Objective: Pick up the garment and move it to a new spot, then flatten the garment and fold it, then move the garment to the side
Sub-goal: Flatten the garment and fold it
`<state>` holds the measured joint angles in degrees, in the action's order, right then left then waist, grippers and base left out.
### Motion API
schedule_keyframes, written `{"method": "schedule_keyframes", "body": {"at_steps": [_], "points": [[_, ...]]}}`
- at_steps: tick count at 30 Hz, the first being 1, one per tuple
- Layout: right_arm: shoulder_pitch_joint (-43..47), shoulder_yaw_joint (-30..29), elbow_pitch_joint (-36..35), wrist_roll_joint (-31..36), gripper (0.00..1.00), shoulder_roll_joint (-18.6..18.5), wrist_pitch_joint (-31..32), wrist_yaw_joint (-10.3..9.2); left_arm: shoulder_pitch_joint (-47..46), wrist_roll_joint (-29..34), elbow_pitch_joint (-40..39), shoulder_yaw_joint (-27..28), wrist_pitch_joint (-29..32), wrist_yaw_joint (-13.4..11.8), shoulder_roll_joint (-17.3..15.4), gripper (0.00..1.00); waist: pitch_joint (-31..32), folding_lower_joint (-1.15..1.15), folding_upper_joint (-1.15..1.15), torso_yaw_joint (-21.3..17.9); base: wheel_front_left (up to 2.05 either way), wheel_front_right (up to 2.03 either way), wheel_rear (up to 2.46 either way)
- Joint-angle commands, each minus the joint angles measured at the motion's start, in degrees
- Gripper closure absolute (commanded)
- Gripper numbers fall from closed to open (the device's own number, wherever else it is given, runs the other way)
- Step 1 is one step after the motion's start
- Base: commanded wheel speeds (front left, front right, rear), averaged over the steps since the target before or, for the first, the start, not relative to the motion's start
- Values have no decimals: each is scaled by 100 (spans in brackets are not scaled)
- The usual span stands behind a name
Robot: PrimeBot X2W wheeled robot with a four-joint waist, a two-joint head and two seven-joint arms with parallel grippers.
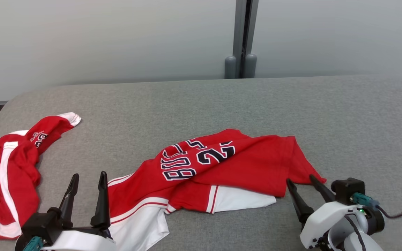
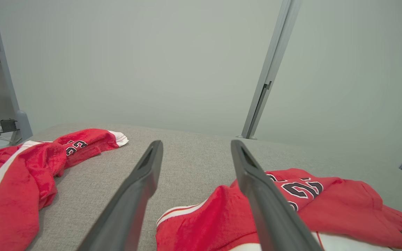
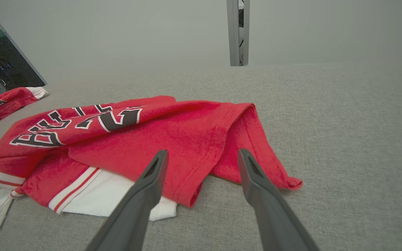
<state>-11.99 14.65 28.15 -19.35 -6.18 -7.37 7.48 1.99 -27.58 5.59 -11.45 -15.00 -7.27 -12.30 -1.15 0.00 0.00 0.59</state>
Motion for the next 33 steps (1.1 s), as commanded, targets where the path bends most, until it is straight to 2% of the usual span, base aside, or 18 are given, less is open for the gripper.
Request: {"method": "schedule_keyframes", "body": {"at_steps": [1, 9, 13, 14, 16, 20, 23, 28, 33], "points": [[-164, 99, 221, -144, 0, -30, 261, 2, -113, 56, 46, 31, -23, 66, 11, 0, -44, 0, 0, 102, 0, 0, 0], [-464, 65, 968, -660, 0, 59, 1060, 3, -176, 164, 207, 87, -18, 229, 147, 0, -138, 0, 0, 443, 0, 0, 0], [-541, 87, 1121, -839, 0, 94, 1120, 2, -211, 223, 290, 123, -18, 306, 226, 0, -172, 0, 0, 577, 0, 0, 0], [-548, 89, 1155, -857, 27, 99, 1091, 2, -221, 236, 311, 135, -19, 327, 243, 0, -177, 0, 0, 598, 0, 0, 0], [-599, 85, 1190, -898, 100, 105, 959, 2, -241, 247, 350, 163, -19, 357, 272, 0, -188, 0, 0, 628, 0, 0, 0], [-630, 141, 1170, -1150, 100, 96, 845, 2, -250, 294, 432, 239, -19, 417, 321, 0, -178, 0, 0, 627, 0, 0, 0], [-496, 235, 790, -1671, 100, 41, 988, 3, -233, 332, 468, 289, -19, 450, 338, 0, -154, 0, 0, 587, 0, 0, 0], [-223, 348, -228, -2505, 100, -559, 1468, 4, -195, 354, 509, 358, -19, 509, 367, 0, -147, 0, 0, 412, 0, 0, 0], [106, 115, -1125, -3321, 100, -1144, 2138, 2, -218, 398, 550, 391, -19, 573, 420, 0, -170, 0, 0, 243, 0, 0, 0]]}}
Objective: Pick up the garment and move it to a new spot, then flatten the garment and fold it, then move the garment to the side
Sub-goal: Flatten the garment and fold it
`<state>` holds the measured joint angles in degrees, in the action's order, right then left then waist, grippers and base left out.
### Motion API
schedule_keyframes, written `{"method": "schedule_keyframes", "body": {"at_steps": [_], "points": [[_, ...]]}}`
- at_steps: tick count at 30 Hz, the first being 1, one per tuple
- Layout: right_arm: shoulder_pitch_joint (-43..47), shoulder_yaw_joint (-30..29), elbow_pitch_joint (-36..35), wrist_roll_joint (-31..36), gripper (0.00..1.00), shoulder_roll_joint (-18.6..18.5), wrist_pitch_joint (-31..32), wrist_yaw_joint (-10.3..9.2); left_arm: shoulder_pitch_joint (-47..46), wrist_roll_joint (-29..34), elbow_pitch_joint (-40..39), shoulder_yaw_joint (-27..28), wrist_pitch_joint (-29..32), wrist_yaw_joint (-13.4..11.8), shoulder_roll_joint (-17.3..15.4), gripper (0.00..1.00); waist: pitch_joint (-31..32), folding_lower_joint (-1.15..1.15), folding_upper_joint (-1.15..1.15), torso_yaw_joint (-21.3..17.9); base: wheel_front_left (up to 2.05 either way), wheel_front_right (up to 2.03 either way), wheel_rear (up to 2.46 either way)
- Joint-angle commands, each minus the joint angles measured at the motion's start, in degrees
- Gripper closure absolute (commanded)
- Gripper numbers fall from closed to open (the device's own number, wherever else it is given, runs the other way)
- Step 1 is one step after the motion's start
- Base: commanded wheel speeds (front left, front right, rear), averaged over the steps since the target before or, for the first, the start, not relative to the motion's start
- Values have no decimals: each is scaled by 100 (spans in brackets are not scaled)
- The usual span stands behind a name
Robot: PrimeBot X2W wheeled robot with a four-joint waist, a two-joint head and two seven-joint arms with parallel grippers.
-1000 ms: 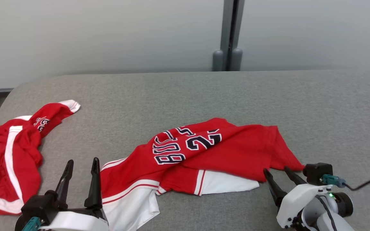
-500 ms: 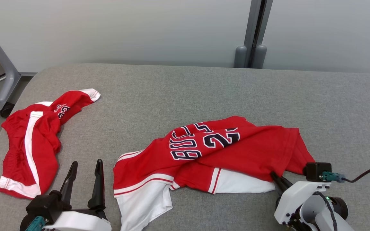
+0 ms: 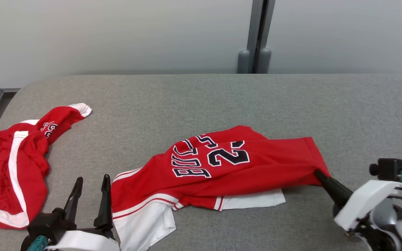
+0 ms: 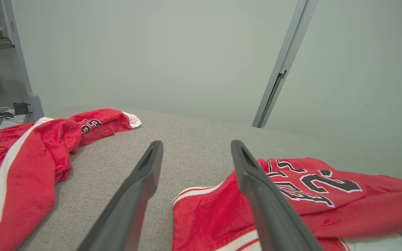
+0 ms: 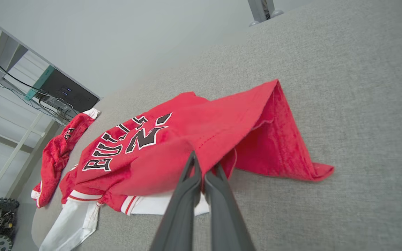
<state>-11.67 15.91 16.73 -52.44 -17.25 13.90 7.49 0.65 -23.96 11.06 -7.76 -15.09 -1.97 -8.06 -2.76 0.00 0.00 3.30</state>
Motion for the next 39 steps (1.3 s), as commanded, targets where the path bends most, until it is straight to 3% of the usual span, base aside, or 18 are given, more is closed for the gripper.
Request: {"method": "schedule_keyframes", "body": {"at_steps": [1, 6, 13, 16, 22, 30, 31, 32, 33, 39], "points": [[158, -29, -117, -139, 100, -142, 204, 2, -87, 44, 11, 35, -10, 45, -2, 0, -15, 0, 0, -53, 0, 0, 0], [630, -377, -680, -628, 100, -608, 1012, 1, -113, 90, 44, 87, -10, 90, 28, 0, -52, 0, 0, -130, 0, 0, 0], [1153, -892, -1084, -771, 100, -781, 1763, 2, -148, 132, 105, 130, -10, 138, 56, 0, -92, 0, 0, -166, 0, 0, 0], [1392, -1109, -1165, -616, 100, -662, 2274, 2, -152, 159, 149, 148, -10, 175, 62, 0, -106, 0, 0, -157, 0, 0, 0], [1429, -1309, -970, -94, 100, -365, 2603, 2, -164, 208, 210, 136, -10, 198, 96, 0, -107, 0, 0, -112, 0, 0, 0], [1060, -1498, -712, 369, 100, 50, 2464, 2, -227, 231, 315, 98, -10, 246, 120, 0, -83, 0, 0, 22, 0, 0, 0], [1000, -1562, -621, 502, 79, 59, 2381, 1, -238, 235, 327, 85, -10, 254, 124, 0, -86, 0, 0, 48, 0, 0, 0], [947, -1613, -535, 598, 22, 91, 2328, 2, -251, 243, 338, 72, -10, 265, 128, 0, -90, 0, 0, 75, 0, 0, 0], [925, -1648, -452, 688, 0, 126, 2292, 2, -257, 248, 349, 64, -10, 274, 131, 0, -93, 0, 0, 99, 0, 0, 0], [786, -1885, -445, 871, 0, 238, 1994, 2, -255, 254, 378, 70, -10, 276, 138, 0, -107, 0, 0, 118, 0, 0, 0]]}}
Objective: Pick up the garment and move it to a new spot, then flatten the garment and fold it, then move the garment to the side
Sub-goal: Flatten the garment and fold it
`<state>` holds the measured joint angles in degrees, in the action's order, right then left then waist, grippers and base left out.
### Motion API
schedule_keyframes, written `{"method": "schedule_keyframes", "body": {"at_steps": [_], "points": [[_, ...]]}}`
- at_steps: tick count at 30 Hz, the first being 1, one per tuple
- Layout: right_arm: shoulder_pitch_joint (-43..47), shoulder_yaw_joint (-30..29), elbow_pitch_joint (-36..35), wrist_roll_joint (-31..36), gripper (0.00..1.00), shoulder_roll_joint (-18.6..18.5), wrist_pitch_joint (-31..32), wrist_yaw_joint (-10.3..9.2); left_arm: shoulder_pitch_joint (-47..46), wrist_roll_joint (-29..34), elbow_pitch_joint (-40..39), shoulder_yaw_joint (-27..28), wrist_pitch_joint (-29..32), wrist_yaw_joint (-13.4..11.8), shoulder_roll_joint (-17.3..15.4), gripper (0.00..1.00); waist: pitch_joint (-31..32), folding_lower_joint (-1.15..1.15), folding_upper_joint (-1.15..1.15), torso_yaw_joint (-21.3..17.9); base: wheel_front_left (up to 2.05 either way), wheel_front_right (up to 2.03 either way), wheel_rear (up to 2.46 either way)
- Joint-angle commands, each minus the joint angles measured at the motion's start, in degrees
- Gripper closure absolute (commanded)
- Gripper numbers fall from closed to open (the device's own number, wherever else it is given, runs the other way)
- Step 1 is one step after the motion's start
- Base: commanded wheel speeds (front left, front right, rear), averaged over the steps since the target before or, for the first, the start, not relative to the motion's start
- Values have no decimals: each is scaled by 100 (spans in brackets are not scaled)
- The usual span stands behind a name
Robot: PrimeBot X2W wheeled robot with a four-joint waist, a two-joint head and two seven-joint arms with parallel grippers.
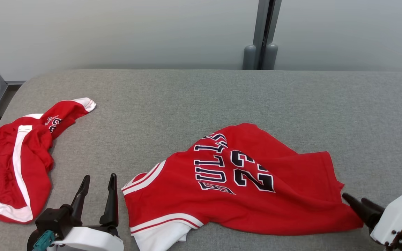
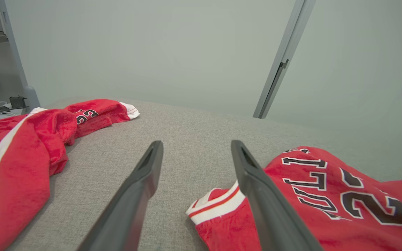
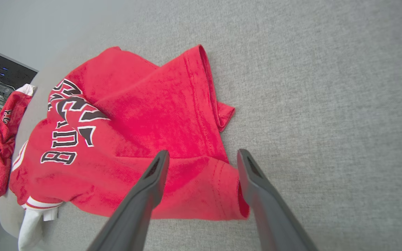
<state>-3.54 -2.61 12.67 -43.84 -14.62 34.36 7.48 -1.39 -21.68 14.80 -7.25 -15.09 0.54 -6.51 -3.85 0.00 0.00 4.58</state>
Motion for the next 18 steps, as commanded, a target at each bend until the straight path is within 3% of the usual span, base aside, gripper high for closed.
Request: {"method": "schedule_keyframes", "body": {"at_steps": [1, 10, 18], "points": [[-43, -84, -108, 15, 0, -31, -124, 3, -43, 25, 1, 29, -10, 23, -19, 0, 6, 0, 0, -25, 0, 0, 0], [-221, -571, -1005, 393, 0, 48, -1503, 3, 46, 46, -88, 148, -10, -8, -21, 0, 129, 0, 0, -278, 0, 0, 0], [-327, -197, -1223, 934, 0, 322, -2965, 3, 63, 108, -331, 300, -11, -51, -83, 0, 229, 0, 0, -366, 0, 0, 0]]}}
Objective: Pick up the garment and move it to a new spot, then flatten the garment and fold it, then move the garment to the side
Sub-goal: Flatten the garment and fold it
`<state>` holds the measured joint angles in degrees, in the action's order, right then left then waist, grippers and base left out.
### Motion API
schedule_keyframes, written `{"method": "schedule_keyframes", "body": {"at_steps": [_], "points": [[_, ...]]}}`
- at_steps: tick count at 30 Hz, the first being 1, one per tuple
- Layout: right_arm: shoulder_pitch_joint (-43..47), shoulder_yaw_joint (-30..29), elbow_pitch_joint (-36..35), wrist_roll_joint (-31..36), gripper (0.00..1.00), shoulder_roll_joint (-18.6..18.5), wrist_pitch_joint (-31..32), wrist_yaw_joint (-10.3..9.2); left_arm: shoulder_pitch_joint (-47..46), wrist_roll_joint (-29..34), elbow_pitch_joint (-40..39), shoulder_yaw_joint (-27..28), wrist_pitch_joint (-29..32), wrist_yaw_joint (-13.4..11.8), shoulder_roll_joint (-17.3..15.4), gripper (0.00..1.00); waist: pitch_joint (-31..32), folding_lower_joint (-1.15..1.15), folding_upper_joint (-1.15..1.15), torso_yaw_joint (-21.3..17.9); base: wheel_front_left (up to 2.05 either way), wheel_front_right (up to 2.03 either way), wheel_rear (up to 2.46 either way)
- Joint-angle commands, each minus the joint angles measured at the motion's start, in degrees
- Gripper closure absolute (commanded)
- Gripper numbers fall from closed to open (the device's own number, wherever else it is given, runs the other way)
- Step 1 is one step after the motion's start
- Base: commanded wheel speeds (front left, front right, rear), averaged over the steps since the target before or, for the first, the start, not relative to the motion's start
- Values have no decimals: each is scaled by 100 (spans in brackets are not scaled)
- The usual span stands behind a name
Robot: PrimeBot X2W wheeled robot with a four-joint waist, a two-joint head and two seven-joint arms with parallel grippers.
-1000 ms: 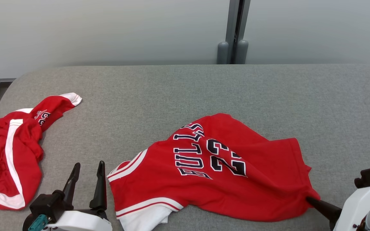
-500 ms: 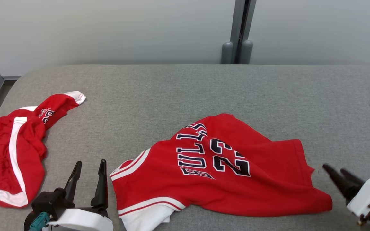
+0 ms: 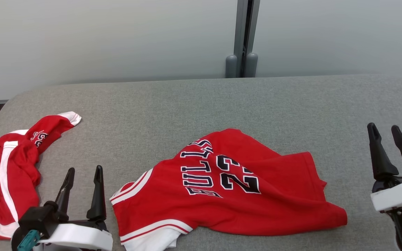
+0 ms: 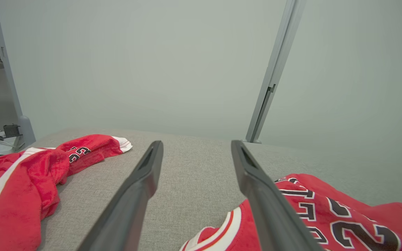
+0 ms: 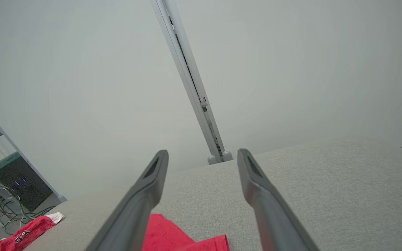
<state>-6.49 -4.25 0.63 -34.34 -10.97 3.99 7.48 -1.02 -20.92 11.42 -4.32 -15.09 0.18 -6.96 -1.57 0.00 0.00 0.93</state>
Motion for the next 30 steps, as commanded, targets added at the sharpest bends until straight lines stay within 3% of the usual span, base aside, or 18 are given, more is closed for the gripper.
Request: {"method": "schedule_keyframes", "body": {"at_steps": [1, 6, 9, 18, 30], "points": [[-37, 41, -13, 104, 0, -4, -178, 3, 44, 43, -41, 39, -11, -21, -46, 0, 13, 0, 0, -5, 0, 0, 0], [-47, 323, 176, 575, 0, 181, -1364, 3, 124, 70, -203, 136, -11, -63, -79, 0, 26, 0, 0, -12, 0, 0, 0], [-23, 403, 381, 737, 0, 294, -1732, 3, 164, 78, -247, 151, -11, -73, -72, 0, 18, 0, 0, -5, 0, 0, 0], [143, 733, 1076, 1096, 0, 386, -1922, 3, 311, 81, -261, 75, -11, -47, 62, 0, 96, 0, 0, 41, 0, 0, 0], [180, 621, 924, 1431, 0, 376, -1931, 3, 412, 202, -387, 212, -11, -1, 187, 0, 152, 0, 0, 63, 0, 0, 0]]}}
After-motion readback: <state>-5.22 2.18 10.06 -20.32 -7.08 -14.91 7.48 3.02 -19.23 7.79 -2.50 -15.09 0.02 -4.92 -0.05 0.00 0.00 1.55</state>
